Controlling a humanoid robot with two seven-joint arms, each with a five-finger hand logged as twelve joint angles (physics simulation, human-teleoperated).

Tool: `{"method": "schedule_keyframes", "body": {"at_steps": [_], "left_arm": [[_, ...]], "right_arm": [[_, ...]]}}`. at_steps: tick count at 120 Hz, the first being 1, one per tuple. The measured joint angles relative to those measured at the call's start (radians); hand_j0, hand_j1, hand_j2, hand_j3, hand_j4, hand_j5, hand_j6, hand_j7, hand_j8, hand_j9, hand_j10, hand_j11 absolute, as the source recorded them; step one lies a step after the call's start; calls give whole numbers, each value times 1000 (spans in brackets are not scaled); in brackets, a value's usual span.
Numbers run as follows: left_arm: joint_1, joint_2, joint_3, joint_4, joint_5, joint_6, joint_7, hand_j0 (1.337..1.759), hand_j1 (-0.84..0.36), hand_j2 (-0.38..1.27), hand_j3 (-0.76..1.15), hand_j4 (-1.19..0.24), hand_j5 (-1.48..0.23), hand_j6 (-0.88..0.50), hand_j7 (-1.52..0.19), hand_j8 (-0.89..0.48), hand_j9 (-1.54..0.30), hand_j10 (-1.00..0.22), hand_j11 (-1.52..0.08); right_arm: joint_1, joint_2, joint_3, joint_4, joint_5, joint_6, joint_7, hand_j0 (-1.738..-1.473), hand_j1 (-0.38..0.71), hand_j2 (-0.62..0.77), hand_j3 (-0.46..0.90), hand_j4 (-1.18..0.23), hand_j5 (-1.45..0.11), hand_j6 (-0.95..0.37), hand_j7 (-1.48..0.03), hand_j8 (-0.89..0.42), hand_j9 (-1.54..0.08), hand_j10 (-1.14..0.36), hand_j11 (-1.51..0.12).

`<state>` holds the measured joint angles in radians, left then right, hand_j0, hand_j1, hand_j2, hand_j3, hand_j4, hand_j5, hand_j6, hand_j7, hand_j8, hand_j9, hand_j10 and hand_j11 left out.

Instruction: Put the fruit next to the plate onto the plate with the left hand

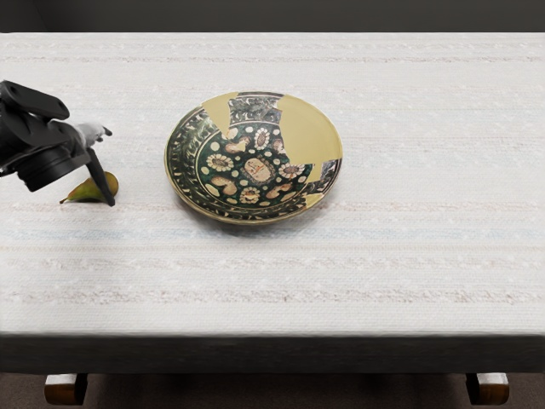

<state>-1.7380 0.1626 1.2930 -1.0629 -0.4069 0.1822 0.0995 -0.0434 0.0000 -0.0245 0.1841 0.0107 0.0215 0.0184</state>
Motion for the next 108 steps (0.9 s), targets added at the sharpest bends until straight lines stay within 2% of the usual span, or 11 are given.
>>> {"method": "schedule_keyframes", "body": {"at_steps": [32, 74, 108], "left_arm": [[29, 2, -36, 1, 4, -8, -1, 1658, 263, 15, 0, -73, -94, -73, -94, -73, -94, -73, -94], [35, 0, -10, -2, 82, -2, 8, 1658, 260, 15, 0, -75, -97, -75, -97, -75, -97, -75, -97], [66, -2, -7, -1, 90, 0, 8, 1658, 195, 26, 0, -129, -167, -129, -167, -129, -167, -129, -167]], "right_arm": [[0, 0, 0, 0, 0, 0, 0, -1658, -335, -2, 0, -12, -15, -12, -15, -12, -15, -12, -15], [0, 0, 0, 0, 0, 0, 0, -1658, -335, -2, 0, -12, -15, -12, -15, -12, -15, -12, -15], [0, 0, 0, 0, 0, 0, 0, -1658, -335, -2, 0, -12, -15, -12, -15, -12, -15, -12, -15]]}}
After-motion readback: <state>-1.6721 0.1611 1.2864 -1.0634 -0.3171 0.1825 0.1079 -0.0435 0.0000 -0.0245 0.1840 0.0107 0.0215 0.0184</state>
